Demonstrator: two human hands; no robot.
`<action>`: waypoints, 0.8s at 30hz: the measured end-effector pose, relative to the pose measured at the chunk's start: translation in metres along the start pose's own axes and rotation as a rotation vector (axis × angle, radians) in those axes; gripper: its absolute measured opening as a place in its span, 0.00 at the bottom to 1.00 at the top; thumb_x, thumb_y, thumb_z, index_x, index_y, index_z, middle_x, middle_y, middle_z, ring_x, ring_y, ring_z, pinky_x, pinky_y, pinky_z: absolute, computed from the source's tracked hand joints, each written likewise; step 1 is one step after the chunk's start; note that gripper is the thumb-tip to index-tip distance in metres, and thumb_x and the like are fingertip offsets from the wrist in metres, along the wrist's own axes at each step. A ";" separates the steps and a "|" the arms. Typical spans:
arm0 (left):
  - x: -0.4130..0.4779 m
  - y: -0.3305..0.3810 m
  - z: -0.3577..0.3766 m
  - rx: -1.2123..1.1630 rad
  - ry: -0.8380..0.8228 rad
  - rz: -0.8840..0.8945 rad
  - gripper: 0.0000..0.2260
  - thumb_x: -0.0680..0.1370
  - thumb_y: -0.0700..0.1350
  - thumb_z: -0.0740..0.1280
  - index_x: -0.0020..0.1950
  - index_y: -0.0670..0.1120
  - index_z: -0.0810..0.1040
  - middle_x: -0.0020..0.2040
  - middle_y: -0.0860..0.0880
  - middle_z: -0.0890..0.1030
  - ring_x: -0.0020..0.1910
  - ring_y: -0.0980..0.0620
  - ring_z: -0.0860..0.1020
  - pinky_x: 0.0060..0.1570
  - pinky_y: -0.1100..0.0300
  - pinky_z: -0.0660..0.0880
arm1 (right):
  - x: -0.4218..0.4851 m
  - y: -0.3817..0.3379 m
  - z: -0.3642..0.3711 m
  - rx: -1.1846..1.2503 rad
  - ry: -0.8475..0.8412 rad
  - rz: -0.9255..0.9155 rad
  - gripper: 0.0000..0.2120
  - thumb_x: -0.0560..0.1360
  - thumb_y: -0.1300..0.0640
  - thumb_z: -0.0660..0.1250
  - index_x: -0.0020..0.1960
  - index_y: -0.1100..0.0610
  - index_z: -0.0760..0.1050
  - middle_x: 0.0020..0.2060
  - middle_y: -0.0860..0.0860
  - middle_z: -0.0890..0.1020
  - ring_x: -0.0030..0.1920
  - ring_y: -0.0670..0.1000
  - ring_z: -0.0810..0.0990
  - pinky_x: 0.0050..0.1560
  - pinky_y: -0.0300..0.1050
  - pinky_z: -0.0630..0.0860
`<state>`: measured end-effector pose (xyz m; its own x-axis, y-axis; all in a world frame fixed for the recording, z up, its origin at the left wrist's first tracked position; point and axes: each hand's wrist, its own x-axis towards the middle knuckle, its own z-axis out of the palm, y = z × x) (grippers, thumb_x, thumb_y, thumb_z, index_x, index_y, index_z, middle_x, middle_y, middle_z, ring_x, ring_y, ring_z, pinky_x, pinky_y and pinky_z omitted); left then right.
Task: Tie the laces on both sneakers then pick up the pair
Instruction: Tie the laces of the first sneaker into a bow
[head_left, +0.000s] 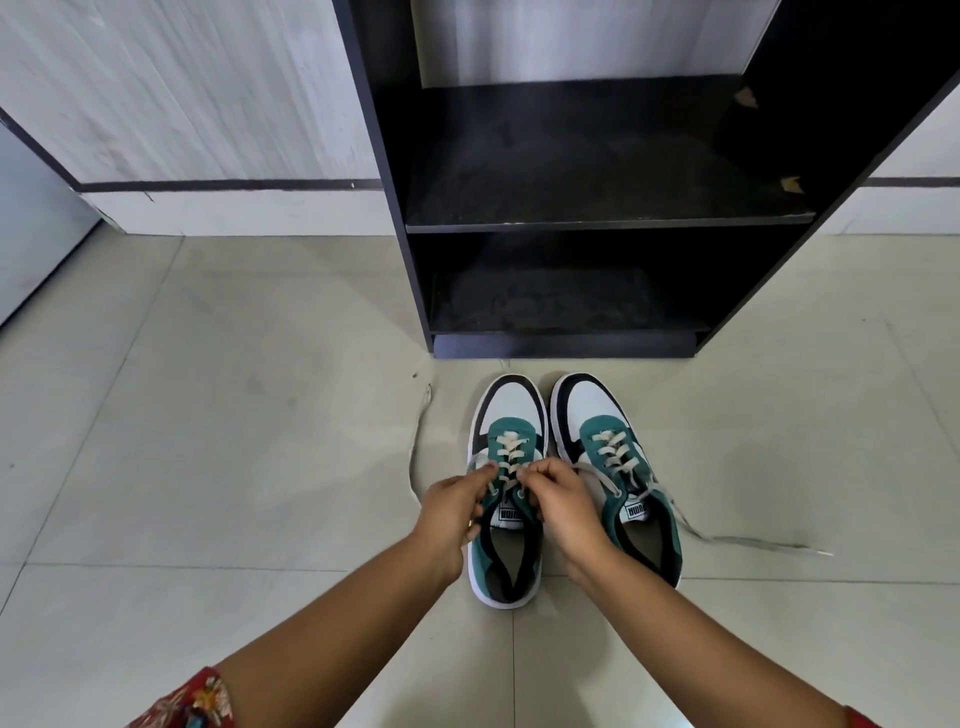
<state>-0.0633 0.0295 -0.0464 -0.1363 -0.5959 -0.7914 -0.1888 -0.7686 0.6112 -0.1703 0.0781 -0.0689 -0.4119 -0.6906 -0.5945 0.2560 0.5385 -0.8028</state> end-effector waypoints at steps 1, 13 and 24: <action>-0.001 0.003 0.001 0.025 -0.009 0.000 0.08 0.76 0.47 0.65 0.39 0.45 0.75 0.33 0.49 0.69 0.33 0.53 0.68 0.36 0.60 0.66 | -0.003 -0.001 0.002 0.019 -0.026 -0.007 0.10 0.75 0.63 0.63 0.35 0.56 0.70 0.32 0.49 0.74 0.36 0.47 0.72 0.43 0.40 0.68; -0.007 0.000 0.001 0.243 -0.069 0.421 0.14 0.81 0.47 0.54 0.39 0.49 0.74 0.44 0.48 0.75 0.43 0.56 0.74 0.48 0.59 0.69 | -0.017 -0.014 -0.010 0.093 -0.237 -0.097 0.06 0.76 0.67 0.60 0.50 0.59 0.71 0.42 0.52 0.80 0.43 0.43 0.80 0.49 0.31 0.74; 0.007 0.031 -0.021 0.801 -0.320 1.261 0.12 0.80 0.47 0.53 0.57 0.49 0.73 0.48 0.55 0.76 0.46 0.57 0.73 0.51 0.63 0.69 | -0.029 -0.044 -0.014 0.007 -0.309 -0.381 0.11 0.71 0.66 0.64 0.41 0.53 0.64 0.31 0.48 0.79 0.38 0.52 0.78 0.47 0.52 0.73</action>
<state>-0.0497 -0.0034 -0.0330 -0.7838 -0.5905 0.1924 -0.2381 0.5718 0.7851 -0.1814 0.0810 -0.0152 -0.1991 -0.9493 -0.2433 0.1439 0.2173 -0.9654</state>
